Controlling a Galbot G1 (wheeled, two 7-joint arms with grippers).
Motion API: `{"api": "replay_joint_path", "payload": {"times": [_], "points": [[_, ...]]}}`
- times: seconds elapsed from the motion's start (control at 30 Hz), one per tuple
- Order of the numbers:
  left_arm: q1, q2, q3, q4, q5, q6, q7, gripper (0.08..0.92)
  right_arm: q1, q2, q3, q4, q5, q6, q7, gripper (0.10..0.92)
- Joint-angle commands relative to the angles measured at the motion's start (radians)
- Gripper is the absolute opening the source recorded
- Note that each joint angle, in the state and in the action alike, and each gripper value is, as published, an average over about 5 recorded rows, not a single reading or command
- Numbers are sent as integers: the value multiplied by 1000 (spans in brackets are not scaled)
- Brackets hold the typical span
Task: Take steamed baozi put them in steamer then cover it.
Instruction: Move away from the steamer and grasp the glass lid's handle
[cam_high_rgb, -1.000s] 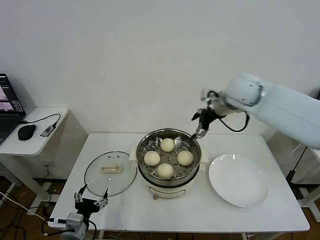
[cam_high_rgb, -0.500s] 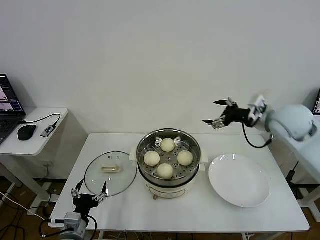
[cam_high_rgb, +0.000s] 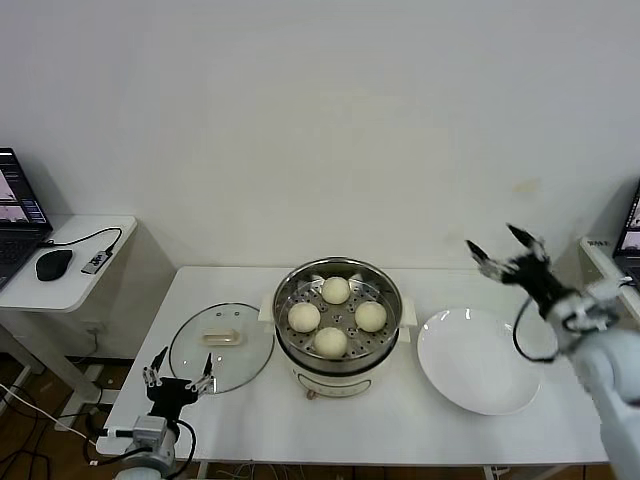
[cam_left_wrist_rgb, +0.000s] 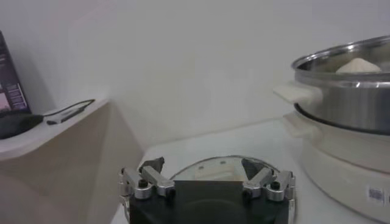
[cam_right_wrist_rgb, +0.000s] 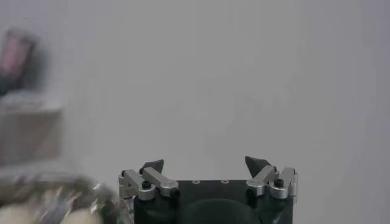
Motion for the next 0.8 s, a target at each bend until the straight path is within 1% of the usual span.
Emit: {"api": "replay_joint_path", "payload": {"times": [0.03, 0.1, 0.23, 0.37, 0.47, 0.5, 0.57, 0.63, 0.73, 0.8], "points": [[-46, 18, 2, 44, 298, -65, -15, 823, -321, 354, 219, 60, 27, 167, 107, 823], [-68, 26, 5, 74, 414, -96, -22, 823, -344, 370, 206, 64, 24, 169, 115, 823], [-124, 59, 25, 169, 727, -193, -64, 823, -350, 373, 191, 64, 23, 169, 130, 823], [-169, 128, 81, 256, 973, -229, -148, 823, -346, 359, 173, 69, 14, 166, 128, 823], [-192, 188, 153, 313, 1078, -194, -234, 823, -334, 360, 169, 72, 11, 160, 127, 823], [-196, 207, 177, 320, 1096, -160, -240, 823, -332, 360, 169, 74, 11, 159, 127, 823], [-203, 234, 214, 321, 1140, -100, -225, 823, -330, 359, 169, 76, 9, 157, 126, 823], [-216, 238, 221, 337, 1167, -94, -211, 823, -330, 358, 170, 75, 8, 158, 125, 823], [-238, 217, 201, 391, 1205, -158, -245, 823, -327, 357, 171, 69, 5, 158, 124, 823], [-238, 209, 194, 409, 1226, -173, -248, 823, -323, 357, 171, 64, 4, 159, 124, 823]]}}
